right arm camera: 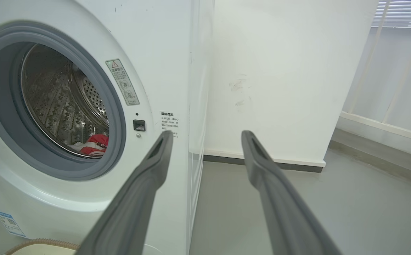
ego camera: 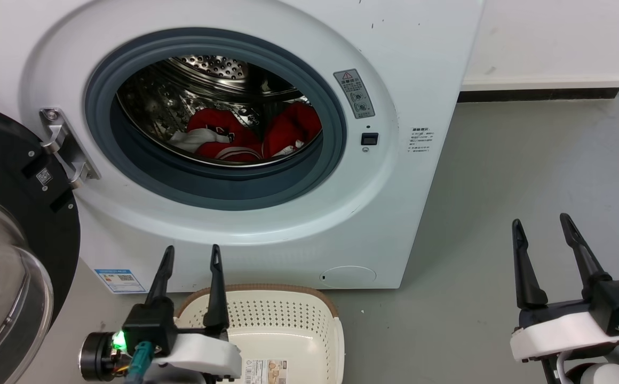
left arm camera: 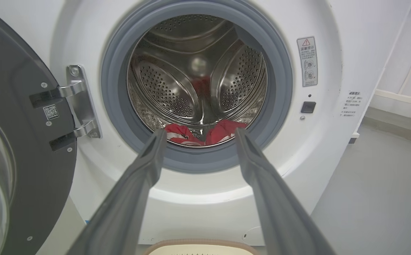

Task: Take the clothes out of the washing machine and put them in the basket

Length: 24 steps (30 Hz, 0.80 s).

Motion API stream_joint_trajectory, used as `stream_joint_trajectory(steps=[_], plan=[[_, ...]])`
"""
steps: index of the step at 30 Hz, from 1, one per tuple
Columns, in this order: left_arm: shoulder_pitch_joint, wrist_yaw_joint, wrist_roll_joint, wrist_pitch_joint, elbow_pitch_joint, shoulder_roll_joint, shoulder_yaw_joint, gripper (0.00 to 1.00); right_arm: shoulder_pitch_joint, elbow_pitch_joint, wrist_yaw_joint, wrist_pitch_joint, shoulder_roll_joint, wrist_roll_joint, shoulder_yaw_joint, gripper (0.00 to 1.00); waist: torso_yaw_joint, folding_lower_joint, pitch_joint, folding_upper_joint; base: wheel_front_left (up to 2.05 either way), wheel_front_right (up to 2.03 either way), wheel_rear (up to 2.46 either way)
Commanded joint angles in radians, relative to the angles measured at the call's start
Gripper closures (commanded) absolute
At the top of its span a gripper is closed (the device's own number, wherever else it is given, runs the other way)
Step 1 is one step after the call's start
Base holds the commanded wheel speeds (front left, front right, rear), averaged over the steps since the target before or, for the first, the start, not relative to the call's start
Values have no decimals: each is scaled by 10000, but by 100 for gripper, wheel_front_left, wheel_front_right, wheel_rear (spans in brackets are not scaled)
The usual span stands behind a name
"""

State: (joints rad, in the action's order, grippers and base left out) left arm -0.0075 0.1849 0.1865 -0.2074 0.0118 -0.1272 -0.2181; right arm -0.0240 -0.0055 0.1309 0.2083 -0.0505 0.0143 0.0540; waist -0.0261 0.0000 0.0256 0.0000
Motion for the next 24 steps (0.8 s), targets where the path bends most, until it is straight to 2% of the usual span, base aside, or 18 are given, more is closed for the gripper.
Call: stream_joint_trajectory(steps=[1, 7, 14, 19, 24], plan=[[-130, 53, -151, -89, -55, -74, -41, 0, -54, -123, -3, 73, 1, 209, -16, 0, -2, 0, -1, 0, 0, 0, 0], [-62, 229, -163, -203, -210, -108, -327, 0, 21, -174, -4, 200, 2, 636, -122, 0, -32, 0, -16, 0, 0, 0, 0], [206, -398, 89, -344, -289, 314, 408, 0, 104, 35, -4, 322, 5, 90, 71, 0, -37, 0, -18, 0, 0, 0, 0], [312, -1081, -284, -440, -79, 538, 766, 0, 158, 339, -4, 420, 7, -245, 120, 0, -38, 0, -34, 0, 0, 0, 0], [391, -1460, -797, -533, 70, 654, 924, 0, 185, 424, -5, 519, 8, 73, 64, 0, -45, 0, -44, 0, 0, 0, 0]])
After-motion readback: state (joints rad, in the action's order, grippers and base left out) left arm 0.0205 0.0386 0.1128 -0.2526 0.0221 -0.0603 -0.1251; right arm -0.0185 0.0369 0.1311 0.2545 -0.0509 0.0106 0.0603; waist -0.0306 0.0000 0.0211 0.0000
